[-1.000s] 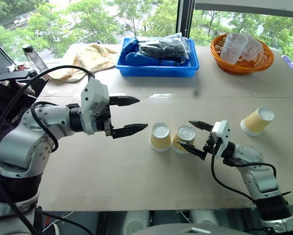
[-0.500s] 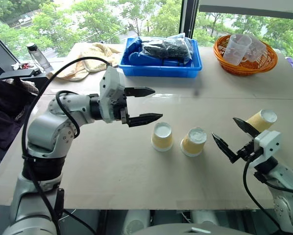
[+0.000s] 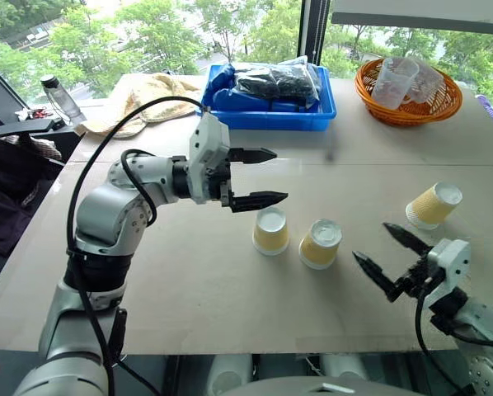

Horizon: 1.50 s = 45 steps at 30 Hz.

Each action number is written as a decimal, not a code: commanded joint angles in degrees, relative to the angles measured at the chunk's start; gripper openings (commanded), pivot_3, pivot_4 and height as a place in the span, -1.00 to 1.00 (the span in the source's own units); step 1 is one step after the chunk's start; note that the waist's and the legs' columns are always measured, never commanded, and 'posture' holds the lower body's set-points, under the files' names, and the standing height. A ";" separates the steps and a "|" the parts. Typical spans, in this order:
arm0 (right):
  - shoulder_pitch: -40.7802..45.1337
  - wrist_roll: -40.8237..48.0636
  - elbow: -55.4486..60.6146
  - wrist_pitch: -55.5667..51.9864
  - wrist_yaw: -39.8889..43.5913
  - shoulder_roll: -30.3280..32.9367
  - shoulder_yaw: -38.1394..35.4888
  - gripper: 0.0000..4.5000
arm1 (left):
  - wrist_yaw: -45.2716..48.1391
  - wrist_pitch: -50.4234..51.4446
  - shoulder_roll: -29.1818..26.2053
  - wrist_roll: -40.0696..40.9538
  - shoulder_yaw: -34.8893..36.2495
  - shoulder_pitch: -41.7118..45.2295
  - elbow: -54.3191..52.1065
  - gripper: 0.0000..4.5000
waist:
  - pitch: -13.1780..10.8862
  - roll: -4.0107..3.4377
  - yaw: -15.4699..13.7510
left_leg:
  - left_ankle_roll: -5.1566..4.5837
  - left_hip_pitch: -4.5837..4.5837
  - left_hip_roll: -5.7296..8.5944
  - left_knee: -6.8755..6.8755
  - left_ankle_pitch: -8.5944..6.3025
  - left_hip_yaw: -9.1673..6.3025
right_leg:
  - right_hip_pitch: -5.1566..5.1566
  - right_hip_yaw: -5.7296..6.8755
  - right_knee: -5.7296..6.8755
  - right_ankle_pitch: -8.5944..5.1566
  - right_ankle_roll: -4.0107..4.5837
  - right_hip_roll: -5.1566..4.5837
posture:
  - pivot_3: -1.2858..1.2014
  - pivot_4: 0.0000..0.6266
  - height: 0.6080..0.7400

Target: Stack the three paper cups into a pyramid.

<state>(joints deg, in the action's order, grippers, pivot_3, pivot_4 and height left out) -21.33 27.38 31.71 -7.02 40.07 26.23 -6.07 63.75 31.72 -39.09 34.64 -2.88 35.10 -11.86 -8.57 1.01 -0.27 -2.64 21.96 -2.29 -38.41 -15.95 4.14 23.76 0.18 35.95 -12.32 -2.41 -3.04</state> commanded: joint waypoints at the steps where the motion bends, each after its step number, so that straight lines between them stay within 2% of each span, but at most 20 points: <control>1: 2.65 1.05 2.88 -3.59 2.11 2.59 3.38 0.98 | 1.56 0.88 -2.39 1.59 2.13 -1.25 -3.59 1.00 | 0.00 0.01 0.02 | 0.00 0.00 0.00 -0.01 0.00 0.01 | 0.00 0.00 0.00 0.00 0.00 0.00 | 0.03 -0.52 0.90; 9: 12.06 -1.84 -3.38 -5.98 -0.62 0.64 7.69 0.98 | 2.02 4.96 -8.44 4.53 5.94 -4.96 -8.64 1.00 | -0.02 0.10 -0.47 | 0.00 0.01 0.02 -0.04 0.00 0.00 | 0.00 -0.02 0.00 0.00 0.00 -0.02 | 0.03 -0.52 0.90; 18: 15.71 -3.68 -6.35 -6.30 -1.71 -2.57 11.15 0.98 | 0.09 5.75 -9.42 5.32 7.65 -6.49 -10.62 1.00 | -0.03 0.13 -0.44 | 0.01 0.06 0.03 -0.04 0.00 0.01 | 0.01 -0.02 -0.05 0.00 0.00 -0.01 | 0.03 -0.52 0.90; 21: 15.81 -3.50 -6.54 -6.11 -1.05 -2.86 11.68 0.69 | 0.02 5.80 -9.70 5.23 7.70 -6.37 -10.47 1.00 | -0.03 0.13 -0.44 | 0.01 0.05 0.02 -0.04 0.00 0.01 | 0.01 -0.01 -0.03 0.00 0.00 -0.01 | 0.03 -0.52 0.90; 24: 16.62 -4.09 -6.87 -6.20 -1.32 -3.24 12.23 0.10 | -0.09 6.39 -9.77 5.98 7.89 -6.23 -10.65 1.00 | -0.03 0.13 -0.44 | 0.01 0.05 0.02 -0.04 0.00 0.02 | 0.01 -0.02 -0.02 0.00 0.00 -0.02 | 0.03 -0.52 0.90; 45: 24.82 -7.63 -14.86 -3.76 0.68 -6.38 15.26 0.10 | -1.17 7.51 -12.18 7.31 10.33 -9.00 -13.43 1.00 | -0.03 0.13 -0.39 | 0.02 0.05 0.02 -0.04 0.01 0.05 | 0.03 -0.04 -0.01 0.00 0.00 -0.02 | 0.03 -0.52 0.90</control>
<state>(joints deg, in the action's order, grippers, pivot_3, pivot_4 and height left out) 2.94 19.56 16.33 -12.03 40.10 19.87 9.23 62.65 39.52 -50.40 40.78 5.71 25.94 -23.64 -8.60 1.14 -0.66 -2.62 22.01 -2.27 -38.45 -15.94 4.18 23.79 0.15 35.95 -12.32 -2.41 -3.05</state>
